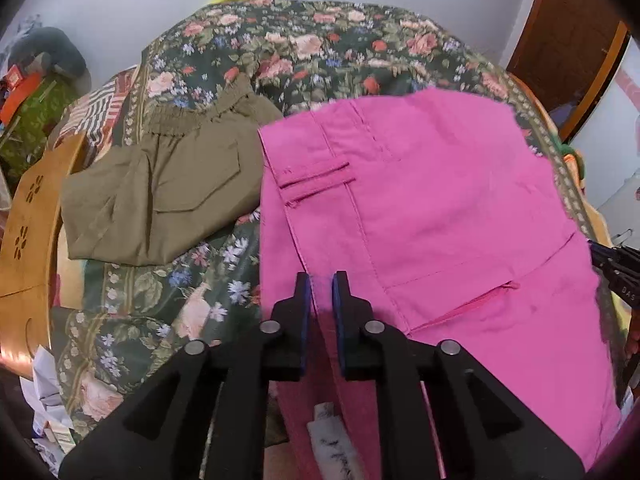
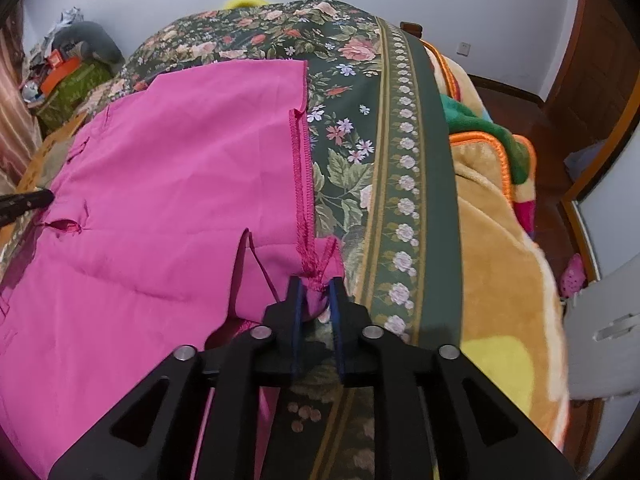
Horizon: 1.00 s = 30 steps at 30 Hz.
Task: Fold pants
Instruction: 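Lift the hems with both grippers and fold them toward the waistband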
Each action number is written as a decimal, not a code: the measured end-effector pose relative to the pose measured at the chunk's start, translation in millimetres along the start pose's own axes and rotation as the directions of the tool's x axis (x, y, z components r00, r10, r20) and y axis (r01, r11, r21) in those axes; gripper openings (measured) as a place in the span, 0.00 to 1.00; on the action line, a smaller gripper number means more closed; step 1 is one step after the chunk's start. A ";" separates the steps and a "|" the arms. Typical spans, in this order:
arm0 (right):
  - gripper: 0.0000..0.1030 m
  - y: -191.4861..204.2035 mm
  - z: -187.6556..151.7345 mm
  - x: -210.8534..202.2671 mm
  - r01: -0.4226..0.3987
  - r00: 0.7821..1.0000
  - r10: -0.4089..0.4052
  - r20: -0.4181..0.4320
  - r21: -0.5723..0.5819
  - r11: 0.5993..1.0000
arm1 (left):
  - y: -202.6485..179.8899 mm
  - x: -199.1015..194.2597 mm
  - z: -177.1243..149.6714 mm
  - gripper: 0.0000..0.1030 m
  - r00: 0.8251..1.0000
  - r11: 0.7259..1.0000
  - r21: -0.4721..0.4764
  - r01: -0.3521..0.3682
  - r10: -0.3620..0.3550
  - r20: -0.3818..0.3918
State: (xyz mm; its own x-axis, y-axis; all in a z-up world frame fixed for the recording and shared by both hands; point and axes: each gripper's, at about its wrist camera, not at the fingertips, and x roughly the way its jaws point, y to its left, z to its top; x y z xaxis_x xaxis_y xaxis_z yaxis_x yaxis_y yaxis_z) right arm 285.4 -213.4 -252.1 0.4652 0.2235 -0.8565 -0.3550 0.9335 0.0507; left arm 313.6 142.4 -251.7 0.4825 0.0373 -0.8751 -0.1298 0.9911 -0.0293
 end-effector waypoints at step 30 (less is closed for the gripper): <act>0.68 -4.9 131.2 59.0 -0.034 0.985 0.033 0.171 0.000 0.999 | 42.2 64.1 82.1 0.51 0.998 0.998 -0.062 -0.015 0.019 0.061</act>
State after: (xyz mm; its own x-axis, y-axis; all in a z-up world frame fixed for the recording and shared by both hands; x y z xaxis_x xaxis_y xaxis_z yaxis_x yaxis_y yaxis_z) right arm 420.9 -168.0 -235.5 0.5849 0.2993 -0.7538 -0.3708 0.9253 0.0796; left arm 410.2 197.1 -269.4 0.5319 0.0637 -0.8444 -0.1905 0.9806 -0.0460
